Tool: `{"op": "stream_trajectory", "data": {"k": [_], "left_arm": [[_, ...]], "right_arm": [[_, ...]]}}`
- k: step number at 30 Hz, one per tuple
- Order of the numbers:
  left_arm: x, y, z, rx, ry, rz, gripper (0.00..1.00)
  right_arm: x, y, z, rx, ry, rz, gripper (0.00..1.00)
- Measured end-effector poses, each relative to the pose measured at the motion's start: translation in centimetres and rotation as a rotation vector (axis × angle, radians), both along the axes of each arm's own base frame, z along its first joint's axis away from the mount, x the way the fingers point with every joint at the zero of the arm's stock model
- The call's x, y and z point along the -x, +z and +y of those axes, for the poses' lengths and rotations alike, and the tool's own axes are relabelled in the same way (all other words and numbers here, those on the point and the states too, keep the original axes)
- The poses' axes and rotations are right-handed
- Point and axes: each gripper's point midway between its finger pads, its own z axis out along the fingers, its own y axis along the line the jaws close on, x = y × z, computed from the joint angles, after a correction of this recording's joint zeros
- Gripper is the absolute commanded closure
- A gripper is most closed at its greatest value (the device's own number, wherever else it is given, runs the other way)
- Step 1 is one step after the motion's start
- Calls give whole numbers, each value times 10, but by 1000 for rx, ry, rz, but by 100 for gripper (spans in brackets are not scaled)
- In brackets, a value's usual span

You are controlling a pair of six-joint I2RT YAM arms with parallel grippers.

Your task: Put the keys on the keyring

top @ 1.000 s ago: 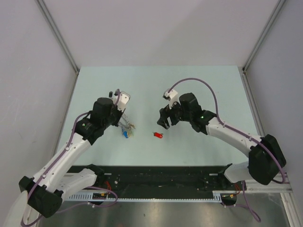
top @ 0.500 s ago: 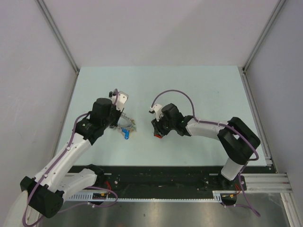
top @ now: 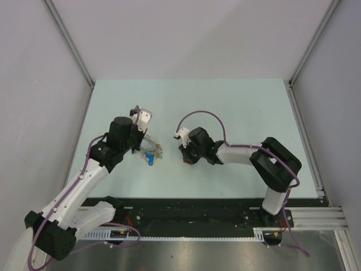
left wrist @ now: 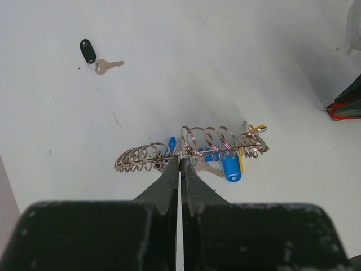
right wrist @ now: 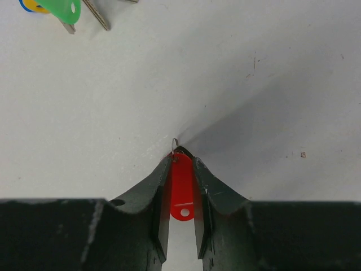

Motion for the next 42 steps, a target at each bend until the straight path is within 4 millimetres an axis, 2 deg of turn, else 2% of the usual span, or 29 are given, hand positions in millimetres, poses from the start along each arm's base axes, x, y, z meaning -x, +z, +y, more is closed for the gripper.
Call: {"op": "stream_trajectory", "data": {"k": [19, 42], "left_arm": [[1, -1, -3, 14, -11, 6, 99], [0, -2, -3, 12, -10, 12, 100]], "right_arm": [[-1, 1, 6, 2, 16, -39, 80], [-4, -1, 7, 17, 24, -73, 89]]}}
